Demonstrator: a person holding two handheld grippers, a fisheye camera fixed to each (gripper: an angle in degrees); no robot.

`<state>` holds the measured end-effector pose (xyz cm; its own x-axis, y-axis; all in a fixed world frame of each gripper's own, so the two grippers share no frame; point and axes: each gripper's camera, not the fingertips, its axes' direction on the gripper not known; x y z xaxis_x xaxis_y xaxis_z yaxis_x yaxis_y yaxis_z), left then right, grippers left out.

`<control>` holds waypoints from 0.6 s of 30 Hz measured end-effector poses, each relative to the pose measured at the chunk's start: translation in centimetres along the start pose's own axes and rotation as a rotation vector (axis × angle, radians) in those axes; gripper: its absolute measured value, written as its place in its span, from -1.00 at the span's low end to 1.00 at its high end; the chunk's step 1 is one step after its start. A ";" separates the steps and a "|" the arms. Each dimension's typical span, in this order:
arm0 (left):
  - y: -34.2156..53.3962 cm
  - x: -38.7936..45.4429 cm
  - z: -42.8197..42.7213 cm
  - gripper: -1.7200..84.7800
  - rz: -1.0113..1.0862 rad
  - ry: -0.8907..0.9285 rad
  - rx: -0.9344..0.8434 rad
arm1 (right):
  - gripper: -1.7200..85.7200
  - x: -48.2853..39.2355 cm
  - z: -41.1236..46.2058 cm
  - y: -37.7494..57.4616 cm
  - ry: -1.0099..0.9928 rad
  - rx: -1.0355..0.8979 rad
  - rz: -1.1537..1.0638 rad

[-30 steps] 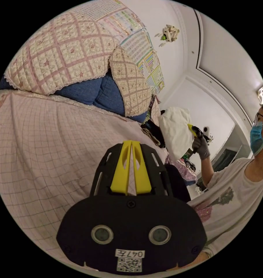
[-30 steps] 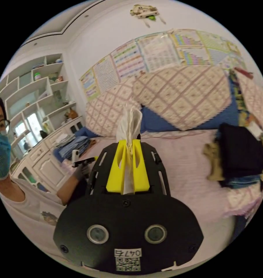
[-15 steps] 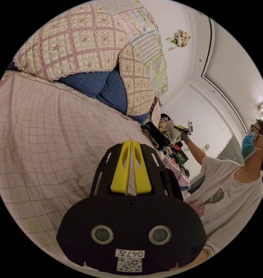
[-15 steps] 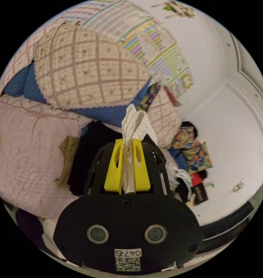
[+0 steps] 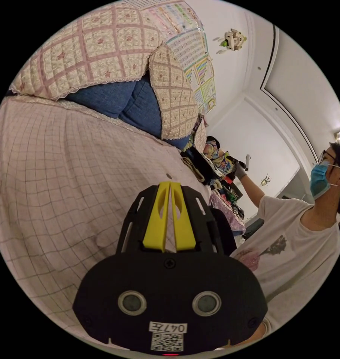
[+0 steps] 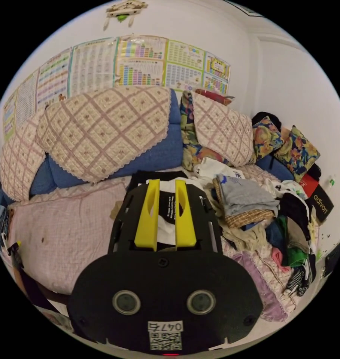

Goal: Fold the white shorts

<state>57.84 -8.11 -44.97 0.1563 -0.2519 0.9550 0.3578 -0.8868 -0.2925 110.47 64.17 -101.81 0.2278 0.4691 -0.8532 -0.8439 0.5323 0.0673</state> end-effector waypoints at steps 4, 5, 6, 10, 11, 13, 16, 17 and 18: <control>1.8 0.4 1.6 -0.98 0.007 -0.003 0.012 | -0.89 -2.1 7.0 2.7 -0.014 -0.150 0.035; 2.4 0.3 1.9 -0.98 0.001 -0.001 0.021 | -0.89 -2.5 8.2 3.2 -0.005 -0.196 0.028; 2.8 0.3 2.1 -0.98 -0.002 0.001 0.026 | -0.90 -3.6 10.6 4.1 0.029 -0.304 -0.009; 5.1 1.2 3.7 -0.98 0.031 -0.005 0.043 | -0.92 -7.4 9.3 5.1 0.145 -0.225 -0.073; 5.8 1.8 4.3 -0.98 0.053 -0.015 0.040 | -0.93 -8.2 8.4 5.1 0.155 -0.185 -0.082; 6.9 2.6 5.3 -0.98 0.086 -0.030 0.032 | -0.94 -12.6 4.2 5.5 0.042 -0.012 -0.159; 8.4 3.8 7.5 -0.98 0.114 -0.096 -0.004 | -0.96 -20.9 1.8 7.8 -0.349 0.020 -0.370; 9.1 4.5 8.4 -0.98 0.126 -0.128 -0.020 | -0.97 -22.7 1.9 8.6 -0.436 0.003 -0.404; 9.4 4.9 8.8 -0.98 0.135 -0.143 -0.026 | -0.97 -26.5 2.3 10.7 -0.615 -0.017 -0.458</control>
<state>70.09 -14.30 -43.46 0.3310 -0.3136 0.8900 0.3013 -0.8586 -0.4147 96.52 59.04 -77.34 0.7816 0.5147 -0.3523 -0.6063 0.7595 -0.2355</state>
